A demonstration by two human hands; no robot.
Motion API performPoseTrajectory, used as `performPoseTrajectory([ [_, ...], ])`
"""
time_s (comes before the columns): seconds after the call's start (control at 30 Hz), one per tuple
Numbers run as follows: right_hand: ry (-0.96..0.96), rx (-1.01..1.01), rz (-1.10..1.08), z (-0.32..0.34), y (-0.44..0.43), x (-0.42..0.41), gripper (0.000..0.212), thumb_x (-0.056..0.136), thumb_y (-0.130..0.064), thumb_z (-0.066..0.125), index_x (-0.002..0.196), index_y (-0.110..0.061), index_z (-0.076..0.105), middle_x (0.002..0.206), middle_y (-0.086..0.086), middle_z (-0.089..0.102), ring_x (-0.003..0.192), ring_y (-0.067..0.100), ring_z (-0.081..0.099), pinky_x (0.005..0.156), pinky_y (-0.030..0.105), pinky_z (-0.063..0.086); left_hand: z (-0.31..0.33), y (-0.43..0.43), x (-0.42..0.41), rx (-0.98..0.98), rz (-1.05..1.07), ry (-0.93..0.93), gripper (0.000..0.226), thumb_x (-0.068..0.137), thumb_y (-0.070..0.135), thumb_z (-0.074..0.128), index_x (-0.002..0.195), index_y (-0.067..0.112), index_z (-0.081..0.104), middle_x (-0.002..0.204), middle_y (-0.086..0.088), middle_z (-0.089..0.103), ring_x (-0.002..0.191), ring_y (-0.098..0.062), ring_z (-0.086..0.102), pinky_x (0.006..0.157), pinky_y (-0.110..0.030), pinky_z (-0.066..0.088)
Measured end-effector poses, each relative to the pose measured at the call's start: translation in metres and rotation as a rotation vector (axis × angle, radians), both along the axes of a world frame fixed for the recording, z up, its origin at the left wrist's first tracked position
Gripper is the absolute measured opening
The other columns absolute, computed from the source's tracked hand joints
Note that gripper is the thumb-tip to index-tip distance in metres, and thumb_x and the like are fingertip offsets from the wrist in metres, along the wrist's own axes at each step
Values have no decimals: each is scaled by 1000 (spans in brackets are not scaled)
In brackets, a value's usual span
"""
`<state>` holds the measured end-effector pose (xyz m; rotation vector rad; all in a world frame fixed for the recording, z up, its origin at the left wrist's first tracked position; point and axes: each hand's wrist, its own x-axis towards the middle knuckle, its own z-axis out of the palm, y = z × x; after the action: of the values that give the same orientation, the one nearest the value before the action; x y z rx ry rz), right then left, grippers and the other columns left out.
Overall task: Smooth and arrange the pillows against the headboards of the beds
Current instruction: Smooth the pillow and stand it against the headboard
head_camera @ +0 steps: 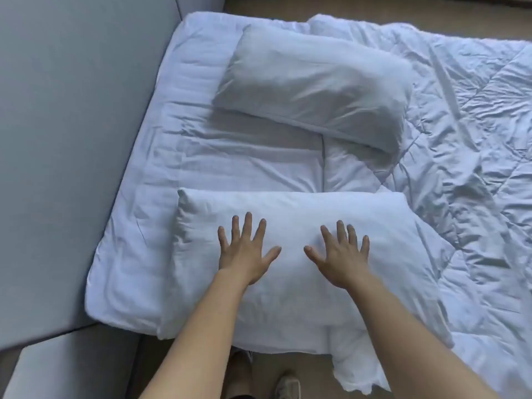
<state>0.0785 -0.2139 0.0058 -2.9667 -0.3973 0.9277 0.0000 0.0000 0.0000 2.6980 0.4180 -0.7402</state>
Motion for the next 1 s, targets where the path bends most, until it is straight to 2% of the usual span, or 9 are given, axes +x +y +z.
performPoseTrajectory([
  [0.1, -100, -19, 4, -60, 15, 13, 81, 89, -79, 13, 157, -37, -4, 167, 7, -14, 153, 26, -15, 117, 60, -12, -62, 11, 18, 64, 10, -11, 78, 90, 78, 13, 156, 41, -4, 166, 0, -19, 151, -30, -22, 115, -64, -15],
  [0.17, -205, -21, 11, -95, 21, 19, 82, 89, -79, 9, 157, -38, -9, 167, 8, -15, 153, 26, -14, 117, 59, -15, -102, 17, 26, 98, 36, -105, 75, 89, 79, 13, 155, 46, -4, 166, 4, -19, 151, -28, -21, 115, -63, -14],
  [0.33, -284, -33, 8, -169, 39, 51, 80, 92, -74, 16, 160, -33, 2, 168, 12, -2, 155, 29, -5, 119, 60, -11, -187, 21, 56, 171, 32, -265, 72, 94, 73, 23, 157, 42, 7, 168, 0, -1, 154, -31, -2, 118, -66, 2],
  [0.5, -298, -15, 25, -226, 52, 68, 79, 93, -69, 24, 160, -29, 10, 167, 14, 6, 154, 30, 2, 120, 60, -7, -249, 25, 69, 203, 15, -376, 70, 96, 66, 30, 158, 34, 17, 168, -7, 7, 153, -36, 8, 117, -69, 6],
  [0.7, -267, -10, 6, -178, 58, 66, 78, 95, -66, 21, 160, -24, 13, 167, 16, 4, 154, 32, 2, 120, 62, -5, -199, 18, 69, 216, 22, -333, 72, 97, 68, 25, 158, 31, 16, 168, -8, 9, 153, -35, 10, 116, -69, 10],
  [0.8, -315, 235, -31, -145, 73, 63, 69, 100, -62, 13, 159, -27, 18, 167, 11, 10, 155, 26, 7, 119, 62, -3, -167, 6, 73, 162, 49, -353, 72, 97, 67, 22, 159, 32, 11, 168, -5, 3, 154, -31, 3, 117, -67, 0],
  [0.87, -281, 377, 49, -134, 95, 68, 64, 101, -59, 10, 158, -32, 21, 168, 7, 14, 155, 21, 6, 120, 60, -5, -152, -13, 93, 146, -47, -334, 71, 96, 60, 28, 159, 31, 11, 168, -4, 4, 154, -31, 2, 117, -68, 2],
  [0.93, -183, 319, 159, -133, 100, 79, 66, 98, -65, 8, 158, -38, 18, 168, 4, 12, 155, 17, 0, 120, 58, -10, -147, -19, 108, 159, -198, -270, 75, 91, 58, 31, 158, 34, 9, 168, -2, 7, 155, -29, 2, 116, -68, 3],
  [1.0, -163, 160, 273, -143, 74, 94, 72, 93, -73, 9, 158, -41, 13, 168, 6, 8, 155, 19, -4, 120, 57, -12, -154, 1, 106, 187, -208, -251, 71, 91, 64, 32, 156, 43, 13, 168, 1, 7, 155, -23, 4, 118, -65, 2],
])
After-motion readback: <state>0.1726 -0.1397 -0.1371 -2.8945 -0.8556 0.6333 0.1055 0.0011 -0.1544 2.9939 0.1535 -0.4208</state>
